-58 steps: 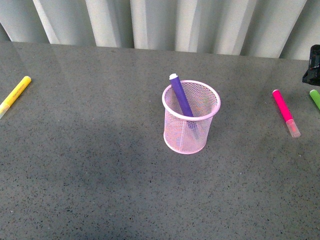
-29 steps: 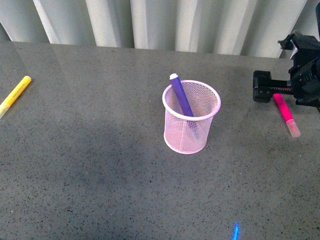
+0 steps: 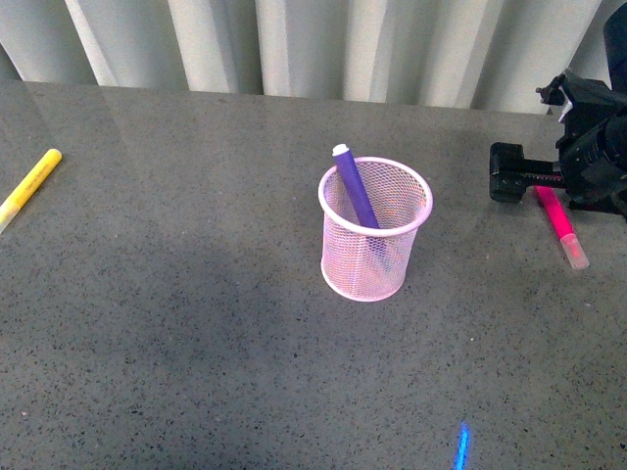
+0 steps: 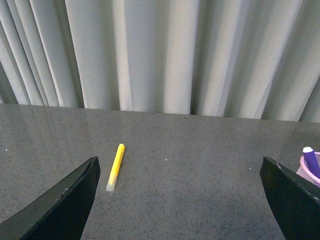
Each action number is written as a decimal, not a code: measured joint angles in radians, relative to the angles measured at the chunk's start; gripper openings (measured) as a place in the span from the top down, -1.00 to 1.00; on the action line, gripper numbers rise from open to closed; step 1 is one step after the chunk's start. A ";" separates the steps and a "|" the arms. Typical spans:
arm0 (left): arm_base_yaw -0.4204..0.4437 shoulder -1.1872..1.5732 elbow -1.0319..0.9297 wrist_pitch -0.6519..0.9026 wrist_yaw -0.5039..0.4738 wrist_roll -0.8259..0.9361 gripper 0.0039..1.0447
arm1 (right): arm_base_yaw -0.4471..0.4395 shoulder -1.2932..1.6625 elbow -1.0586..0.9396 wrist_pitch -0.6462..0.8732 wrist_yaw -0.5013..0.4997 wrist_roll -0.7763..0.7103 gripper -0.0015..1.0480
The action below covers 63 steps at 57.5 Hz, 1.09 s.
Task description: Insert purple and pink pens into pink cup
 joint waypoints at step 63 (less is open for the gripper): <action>0.000 0.000 0.000 0.000 0.000 0.000 -0.88 | 0.045 -0.154 -0.315 0.608 -0.010 -0.210 0.78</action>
